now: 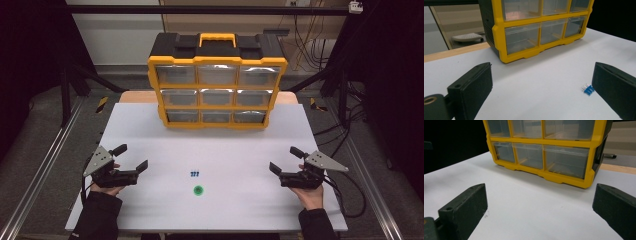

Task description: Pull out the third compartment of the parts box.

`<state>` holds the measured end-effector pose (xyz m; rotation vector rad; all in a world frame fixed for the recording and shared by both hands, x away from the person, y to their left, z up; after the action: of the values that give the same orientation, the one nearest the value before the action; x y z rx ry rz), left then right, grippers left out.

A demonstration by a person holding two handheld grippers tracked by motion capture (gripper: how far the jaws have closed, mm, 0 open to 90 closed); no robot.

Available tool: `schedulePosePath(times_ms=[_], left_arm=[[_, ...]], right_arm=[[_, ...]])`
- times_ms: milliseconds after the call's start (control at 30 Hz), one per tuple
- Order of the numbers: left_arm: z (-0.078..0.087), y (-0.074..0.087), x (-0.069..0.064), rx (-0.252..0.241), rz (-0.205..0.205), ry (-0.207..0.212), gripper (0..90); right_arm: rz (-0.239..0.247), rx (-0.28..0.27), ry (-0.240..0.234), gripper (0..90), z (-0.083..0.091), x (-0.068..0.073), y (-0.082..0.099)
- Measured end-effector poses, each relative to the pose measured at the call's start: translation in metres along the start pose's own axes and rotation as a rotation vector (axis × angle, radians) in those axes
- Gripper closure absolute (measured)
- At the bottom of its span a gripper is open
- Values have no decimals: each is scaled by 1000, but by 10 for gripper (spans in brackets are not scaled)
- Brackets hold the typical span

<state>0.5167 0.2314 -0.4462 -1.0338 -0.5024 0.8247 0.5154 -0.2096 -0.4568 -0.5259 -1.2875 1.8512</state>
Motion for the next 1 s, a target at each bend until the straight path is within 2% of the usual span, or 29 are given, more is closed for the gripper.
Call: schedulePosePath(times_ms=[267, 400, 467, 800, 1000], left_arm=[[-1, 1, -1, 2, -3, 2, 24], [-2, 1, 0, 0, -5, -2, 24], [-2, 2, 0, 1, -6, 1, 24], [-3, 4, 1, 7, -5, -3, 24], [-3, 4, 1, 7, -7, -3, 24]], right_arm=[[-1, -7, -1, 4, 1, 0, -1], [8, -14, 6, 4, 1, 0, -3], [26, -18, 15, 4, 0, 0, -5], [44, -31, 16, 4, 3, 6, -17], [70, -39, 45, 6, 3, 5, -26]])
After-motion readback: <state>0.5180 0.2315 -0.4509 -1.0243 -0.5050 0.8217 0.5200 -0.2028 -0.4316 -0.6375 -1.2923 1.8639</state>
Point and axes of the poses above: each handheld gripper's, and its own axes: z roughly backward along the jaws, y roughly out of its underside, x roughly to its left, the point moved 10 cm from there along -z, roughly forward along the jaws, and after that the axes turned 11 degrees about x, right-handed, at the moved point
